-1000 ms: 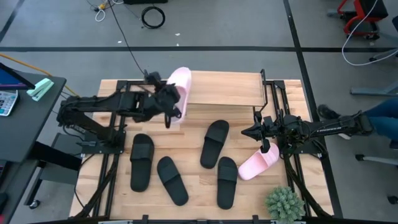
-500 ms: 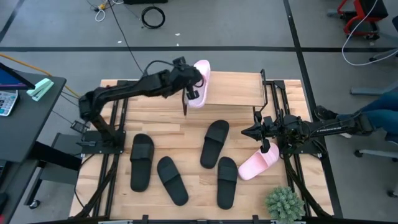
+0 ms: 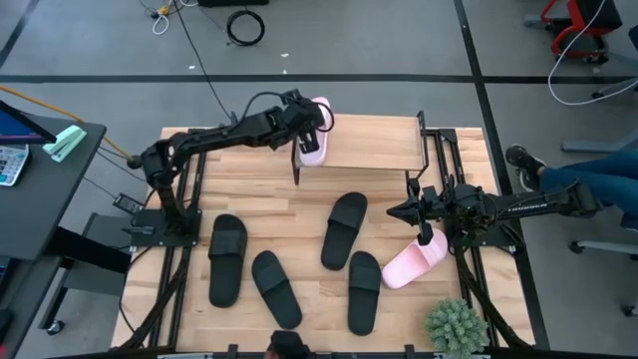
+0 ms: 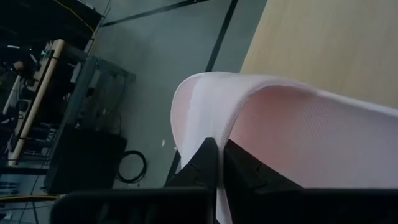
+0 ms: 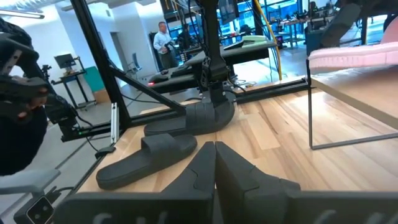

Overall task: Pick and place slides into the shelf
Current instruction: Put the left pink slide on the shelf, then put the pink slide on the shelf

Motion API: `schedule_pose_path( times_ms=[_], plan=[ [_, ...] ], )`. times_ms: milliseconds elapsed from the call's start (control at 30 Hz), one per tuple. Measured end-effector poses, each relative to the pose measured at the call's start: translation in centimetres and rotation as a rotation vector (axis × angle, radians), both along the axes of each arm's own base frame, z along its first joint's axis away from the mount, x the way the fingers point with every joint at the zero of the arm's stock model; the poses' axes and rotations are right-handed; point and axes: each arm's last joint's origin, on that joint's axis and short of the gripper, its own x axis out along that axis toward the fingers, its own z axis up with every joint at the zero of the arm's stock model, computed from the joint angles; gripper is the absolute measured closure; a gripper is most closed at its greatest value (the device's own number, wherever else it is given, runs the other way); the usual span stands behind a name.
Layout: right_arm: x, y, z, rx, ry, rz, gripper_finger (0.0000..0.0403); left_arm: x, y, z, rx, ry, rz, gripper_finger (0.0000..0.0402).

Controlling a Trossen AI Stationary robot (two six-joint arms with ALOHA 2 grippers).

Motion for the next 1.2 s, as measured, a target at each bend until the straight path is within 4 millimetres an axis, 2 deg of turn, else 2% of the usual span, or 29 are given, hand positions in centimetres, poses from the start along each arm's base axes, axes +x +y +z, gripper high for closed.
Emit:
schedule_pose_path(
  times_ms=[333,500,700,900,1033,1200],
  plan=[
    [0.0,0.0,0.0,0.000,0.000,0.000,0.0389,0.0,-0.3,-0.2,-0.011,0.025,-0.006,0.0338],
    [0.0,0.0,0.0,0.000,0.000,0.000,0.0389,0.2,-0.8,-0.2,-0.010,0.027,-0.020,0.0303],
    [0.0,0.1,-0.1,-0.001,0.014,0.022,0.0389,0.7,-2.5,-0.2,-0.006,0.049,-0.049,0.0243],
    [0.0,0.1,-0.3,0.009,0.032,0.045,0.0379,1.4,-4.9,0.1,0.148,0.156,0.009,0.0192],
    [0.0,0.2,1.1,0.040,-0.055,0.071,0.0368,1.5,-6.9,1.1,0.184,0.154,-0.016,0.0171],
    [0.6,0.6,5.7,0.067,-0.162,0.159,0.0358,0.8,-9.6,3.2,0.198,0.099,-0.071,0.0169]
  ],
)
